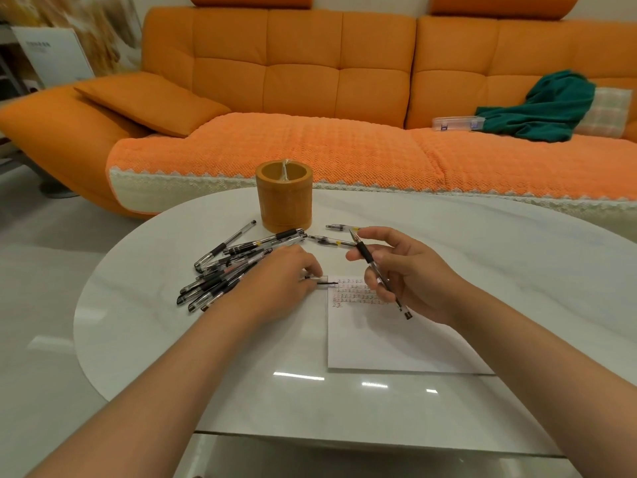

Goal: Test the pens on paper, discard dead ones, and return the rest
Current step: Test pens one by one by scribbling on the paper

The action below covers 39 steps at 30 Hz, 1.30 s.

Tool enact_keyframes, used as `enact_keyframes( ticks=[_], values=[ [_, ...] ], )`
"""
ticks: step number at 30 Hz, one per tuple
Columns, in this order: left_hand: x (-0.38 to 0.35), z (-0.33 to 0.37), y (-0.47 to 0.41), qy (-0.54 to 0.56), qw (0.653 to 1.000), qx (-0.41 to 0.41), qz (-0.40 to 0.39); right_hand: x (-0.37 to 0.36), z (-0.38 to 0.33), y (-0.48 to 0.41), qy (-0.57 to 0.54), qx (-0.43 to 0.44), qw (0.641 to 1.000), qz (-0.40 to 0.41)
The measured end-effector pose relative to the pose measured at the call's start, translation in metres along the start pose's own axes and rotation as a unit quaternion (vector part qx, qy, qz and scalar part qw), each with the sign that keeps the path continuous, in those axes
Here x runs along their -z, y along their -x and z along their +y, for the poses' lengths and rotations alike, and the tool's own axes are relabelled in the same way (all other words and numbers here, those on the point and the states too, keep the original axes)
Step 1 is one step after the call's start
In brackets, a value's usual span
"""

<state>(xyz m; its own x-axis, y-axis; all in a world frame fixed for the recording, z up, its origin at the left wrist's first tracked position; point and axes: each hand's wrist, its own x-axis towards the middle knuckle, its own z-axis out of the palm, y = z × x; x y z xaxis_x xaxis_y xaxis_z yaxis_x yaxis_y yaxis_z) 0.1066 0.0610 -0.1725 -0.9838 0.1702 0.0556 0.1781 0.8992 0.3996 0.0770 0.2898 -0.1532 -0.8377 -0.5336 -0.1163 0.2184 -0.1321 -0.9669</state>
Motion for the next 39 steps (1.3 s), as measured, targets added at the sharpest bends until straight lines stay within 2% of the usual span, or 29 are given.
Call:
enact_keyframes(
  ticks=[4, 6, 7, 9, 11, 18, 25, 34, 39],
  values=[
    [0.004, 0.003, 0.002, 0.104, 0.994, 0.01, 0.044, 0.0, -0.005, 0.001, 0.014, -0.03, 0.999, -0.005],
    [0.007, 0.006, 0.002, 0.153, 0.986, 0.011, 0.063, 0.001, -0.006, 0.0, 0.122, -0.011, 0.992, 0.019],
    [0.009, 0.007, 0.002, 0.171, 0.983, 0.011, 0.07, 0.003, -0.006, -0.001, 0.218, 0.018, 0.975, 0.046],
    [0.011, 0.01, 0.003, 0.191, 0.978, 0.011, 0.08, 0.004, -0.004, -0.003, 0.385, 0.08, 0.915, 0.094],
    [0.011, 0.011, 0.004, 0.196, 0.977, 0.008, 0.084, 0.005, -0.002, -0.004, 0.439, 0.103, 0.887, 0.101],
    [0.012, 0.014, 0.006, 0.18, 0.98, 0.006, 0.084, 0.001, -0.003, -0.001, 0.486, 0.119, 0.861, 0.092],
    [0.012, 0.013, 0.007, 0.151, 0.986, -0.003, 0.07, -0.002, -0.004, -0.001, 0.485, 0.118, 0.863, 0.079],
    [0.01, 0.011, 0.006, 0.186, 0.979, 0.015, 0.079, -0.001, -0.005, -0.001, 0.481, 0.116, 0.864, 0.092],
    [0.008, 0.016, 0.008, 0.178, 0.982, -0.004, 0.056, -0.006, -0.001, -0.001, 0.488, 0.117, 0.861, 0.076]
  ],
)
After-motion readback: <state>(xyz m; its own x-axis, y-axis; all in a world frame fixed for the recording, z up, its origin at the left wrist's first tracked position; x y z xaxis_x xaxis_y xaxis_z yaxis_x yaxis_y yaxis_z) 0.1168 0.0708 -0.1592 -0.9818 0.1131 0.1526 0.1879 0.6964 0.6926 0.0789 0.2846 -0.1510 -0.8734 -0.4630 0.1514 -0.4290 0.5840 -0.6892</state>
